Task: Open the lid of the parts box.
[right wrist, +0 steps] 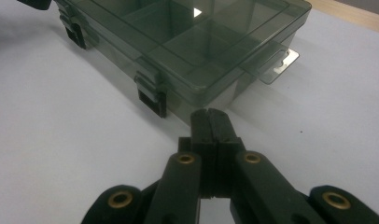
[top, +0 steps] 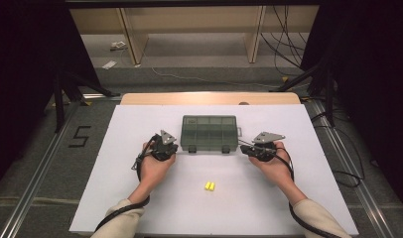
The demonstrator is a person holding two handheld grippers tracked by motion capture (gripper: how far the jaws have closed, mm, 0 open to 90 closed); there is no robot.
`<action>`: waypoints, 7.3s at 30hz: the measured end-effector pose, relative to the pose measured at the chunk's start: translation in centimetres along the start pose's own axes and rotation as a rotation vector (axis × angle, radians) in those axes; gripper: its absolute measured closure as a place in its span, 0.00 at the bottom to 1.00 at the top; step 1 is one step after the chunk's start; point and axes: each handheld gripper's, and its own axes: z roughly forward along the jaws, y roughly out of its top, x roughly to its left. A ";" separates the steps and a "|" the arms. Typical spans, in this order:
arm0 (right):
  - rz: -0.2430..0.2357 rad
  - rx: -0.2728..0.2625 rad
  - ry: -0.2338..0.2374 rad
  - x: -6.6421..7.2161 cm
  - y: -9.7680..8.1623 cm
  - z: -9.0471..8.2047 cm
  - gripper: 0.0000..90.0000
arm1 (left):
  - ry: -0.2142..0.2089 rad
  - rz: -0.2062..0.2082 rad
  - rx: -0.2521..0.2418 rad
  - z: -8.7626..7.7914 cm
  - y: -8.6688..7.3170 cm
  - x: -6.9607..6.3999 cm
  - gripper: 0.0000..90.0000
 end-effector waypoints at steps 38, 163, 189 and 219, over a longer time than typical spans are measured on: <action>-0.018 0.023 -0.029 0.4 0.2 0.9 1.00 | -0.007 0.028 -0.001 0.6 0.2 -0.3 1.00; -0.069 -0.236 -0.385 0.1 8.6 1.4 0.94 | 0.181 0.064 -0.270 0.5 8.5 1.5 0.91; -0.026 -0.226 -0.401 -0.6 10.1 1.9 0.95 | 0.170 0.011 -0.268 1.3 9.8 2.6 0.94; 0.021 -0.206 -0.400 -1.8 11.4 2.6 0.94 | 0.163 -0.035 -0.244 1.8 11.1 3.0 0.94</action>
